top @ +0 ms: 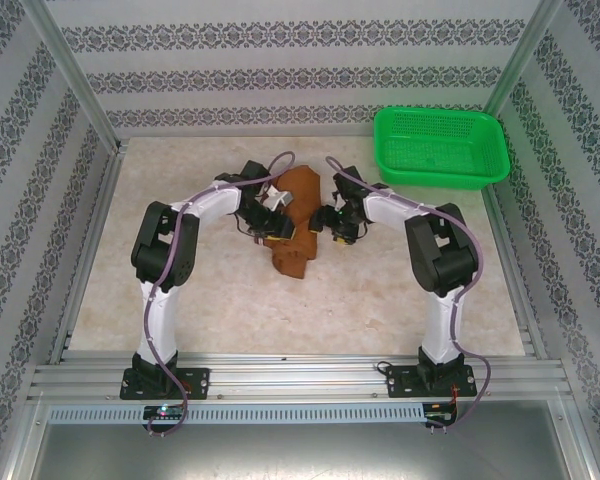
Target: Roll up the long pants
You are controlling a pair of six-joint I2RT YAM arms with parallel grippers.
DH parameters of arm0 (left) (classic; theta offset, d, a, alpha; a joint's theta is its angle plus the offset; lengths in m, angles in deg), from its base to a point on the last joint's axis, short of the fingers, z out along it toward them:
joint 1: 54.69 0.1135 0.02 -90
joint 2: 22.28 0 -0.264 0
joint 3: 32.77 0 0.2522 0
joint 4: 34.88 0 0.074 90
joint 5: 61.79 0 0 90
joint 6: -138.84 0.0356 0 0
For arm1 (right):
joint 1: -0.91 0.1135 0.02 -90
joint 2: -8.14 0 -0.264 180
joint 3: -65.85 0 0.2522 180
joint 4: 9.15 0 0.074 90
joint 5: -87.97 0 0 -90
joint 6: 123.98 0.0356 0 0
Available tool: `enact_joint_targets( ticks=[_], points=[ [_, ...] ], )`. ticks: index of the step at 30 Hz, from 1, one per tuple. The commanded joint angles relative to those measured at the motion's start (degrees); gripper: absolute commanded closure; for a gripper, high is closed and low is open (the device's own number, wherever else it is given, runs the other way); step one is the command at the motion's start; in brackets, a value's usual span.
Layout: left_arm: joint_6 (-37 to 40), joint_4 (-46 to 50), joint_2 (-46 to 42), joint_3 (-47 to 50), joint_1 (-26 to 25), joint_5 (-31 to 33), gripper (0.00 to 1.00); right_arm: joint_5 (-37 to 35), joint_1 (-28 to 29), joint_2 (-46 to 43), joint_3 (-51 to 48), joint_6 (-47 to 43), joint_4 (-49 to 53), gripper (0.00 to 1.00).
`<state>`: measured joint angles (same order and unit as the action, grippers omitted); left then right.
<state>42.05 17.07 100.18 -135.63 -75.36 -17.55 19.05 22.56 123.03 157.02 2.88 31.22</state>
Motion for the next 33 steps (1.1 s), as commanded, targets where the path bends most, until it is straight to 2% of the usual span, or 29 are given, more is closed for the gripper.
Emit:
enact_joint_targets(
  ticks=[1,9,12,15,19,22,27,29,31,32,33],
  points=[
    [-4.0,-2.6,1.7,6.5,-3.6,-14.9,0.65,0.9,0.6,-2.4,-2.1,-0.7,-6.2,0.15],
    [-3.0,-1.3,2.4,11.7,-3.4,-8.5,0.68,9.0,-0.1,-3.1,-2.9,1.2,-15.6,0.14],
    [-2.3,4.2,1.9,9.6,-3.4,3.2,0.71,11.7,0.0,-2.5,-1.2,0.1,-15.9,0.14],
    [-0.9,9.0,1.6,7.0,-3.4,9.6,0.69,13.4,0.7,-0.2,2.2,-1.5,-13.3,0.14],
    [-0.2,10.1,1.9,6.4,-2.6,10.5,0.68,16.5,1.4,3.8,5.8,-3.0,-11.4,0.14],
    [0.2,9.8,1.5,7.2,-1.5,9.5,0.67,14.8,2.0,6.8,9.4,-5.7,-5.7,0.14],
    [2.1,11.0,0.6,7.4,-0.4,9.1,0.67,14.5,3.1,9.6,12.6,-7.5,-1.8,0.15],
    [2.4,11.0,0.4,7.5,-0.2,8.1,0.67,14.6,3.8,11.8,15.0,-8.5,0.8,0.19],
    [2.5,10.8,0.4,7.4,-0.2,7.6,0.67,14.9,4.1,13.6,16.4,-8.1,2.1,0.47],
    [2.6,10.8,0.6,7.4,-0.2,7.9,0.67,14.9,4.2,14.4,17.0,-8.0,2.9,0.52],
    [2.7,10.9,0.6,7.3,-0.2,8.9,0.67,14.2,4.3,14.7,17.1,-7.8,3.3,0.52]
  ],
)
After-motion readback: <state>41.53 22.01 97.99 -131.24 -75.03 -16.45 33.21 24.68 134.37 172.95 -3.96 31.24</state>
